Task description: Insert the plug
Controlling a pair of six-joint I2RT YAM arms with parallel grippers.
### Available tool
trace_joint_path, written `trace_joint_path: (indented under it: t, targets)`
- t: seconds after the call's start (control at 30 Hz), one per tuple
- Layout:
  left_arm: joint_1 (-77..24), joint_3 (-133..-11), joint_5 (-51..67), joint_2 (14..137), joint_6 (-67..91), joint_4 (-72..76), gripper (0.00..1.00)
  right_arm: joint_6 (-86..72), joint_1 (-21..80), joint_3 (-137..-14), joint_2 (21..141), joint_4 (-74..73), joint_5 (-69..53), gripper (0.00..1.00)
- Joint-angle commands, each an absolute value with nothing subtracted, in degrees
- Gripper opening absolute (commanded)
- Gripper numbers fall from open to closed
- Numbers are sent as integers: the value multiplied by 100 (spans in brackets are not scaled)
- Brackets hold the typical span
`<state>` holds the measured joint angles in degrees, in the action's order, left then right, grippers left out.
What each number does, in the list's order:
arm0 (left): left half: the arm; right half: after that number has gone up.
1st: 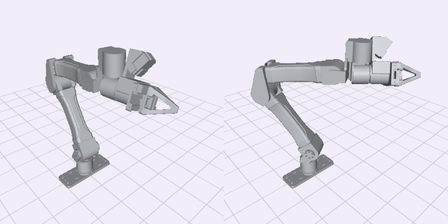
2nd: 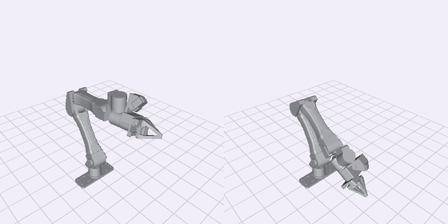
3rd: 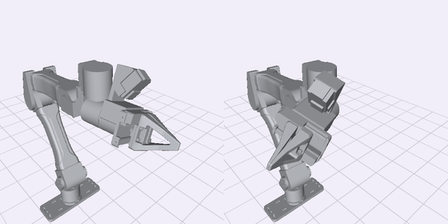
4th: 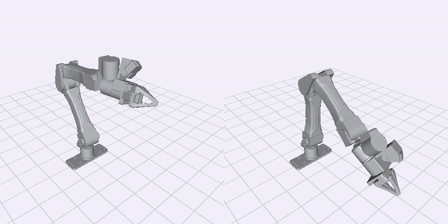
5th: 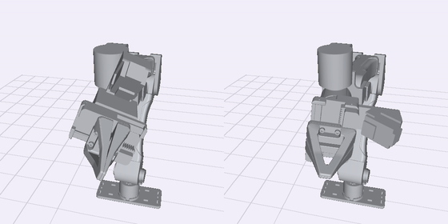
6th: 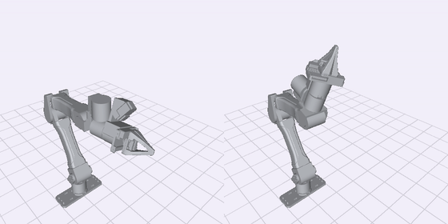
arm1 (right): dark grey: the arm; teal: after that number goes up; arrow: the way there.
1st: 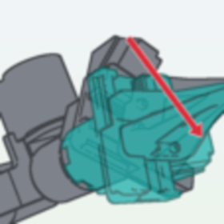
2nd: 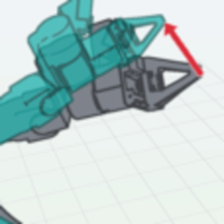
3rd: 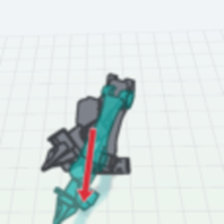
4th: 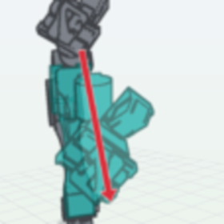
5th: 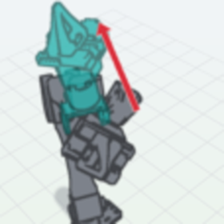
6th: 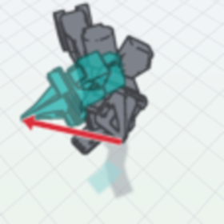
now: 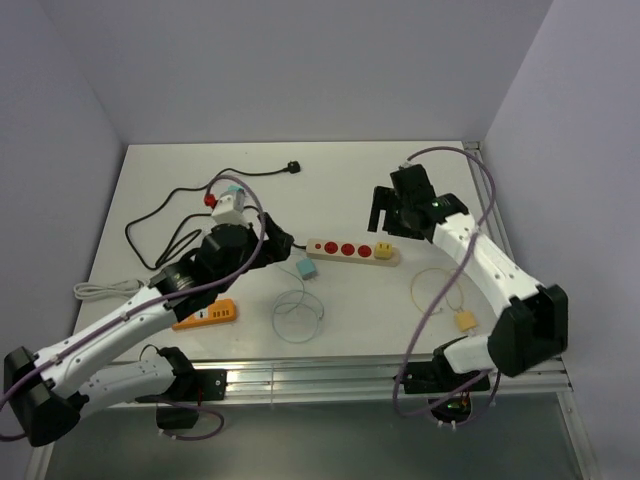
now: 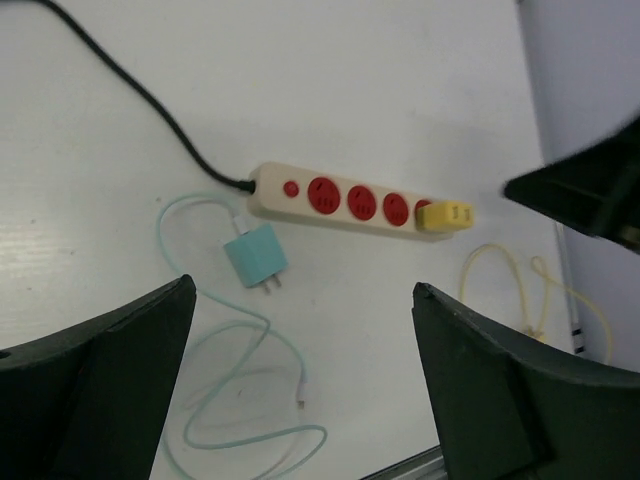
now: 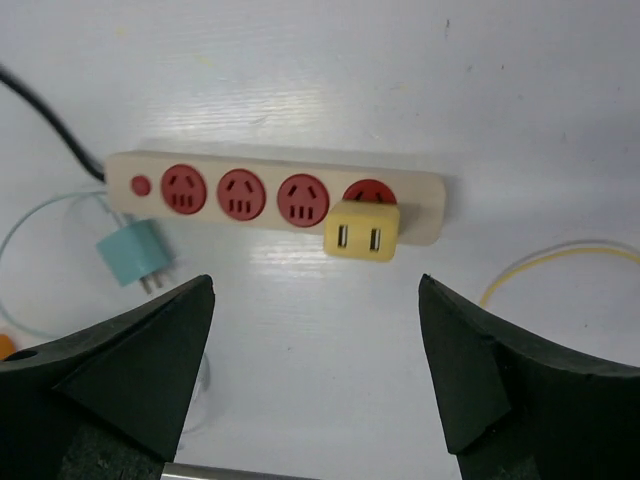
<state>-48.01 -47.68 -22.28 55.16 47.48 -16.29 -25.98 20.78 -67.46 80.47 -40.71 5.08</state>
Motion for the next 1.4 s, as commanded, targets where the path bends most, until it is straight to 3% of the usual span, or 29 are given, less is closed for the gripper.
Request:
trace_joint_path:
  t: [0.0,0.1,0.23,0.53,1.23,1.33,1.37]
  targets:
    - [-4378,-5386,-1409,6370,4658,-2458,93,-2874,2372,-6120,7140,-3947,607,88]
    - [-4026,-5957,-1283,7336,4553,-2707,82,-2962,2601,-5732,6577,-3859,422,87]
    - [-3990,-6793,-1442,8636,4430,-3050,82,-3023,2856,-5397,6013,-3815,396,86]
    - [-3999,-7717,-879,10202,4886,-3111,79,-2945,3050,-4852,5406,-3726,272,85]
    - [-4236,-7260,-1143,10845,5792,-3050,80,-2725,3050,-4614,5247,-3656,413,86]
    - [-4254,-7181,-1125,10881,5792,-2962,77,-2742,3050,-4614,5221,-3656,448,86]
    - [-4254,-7137,-1125,10881,5775,-2945,69,-2733,3059,-4614,5212,-3656,466,86]
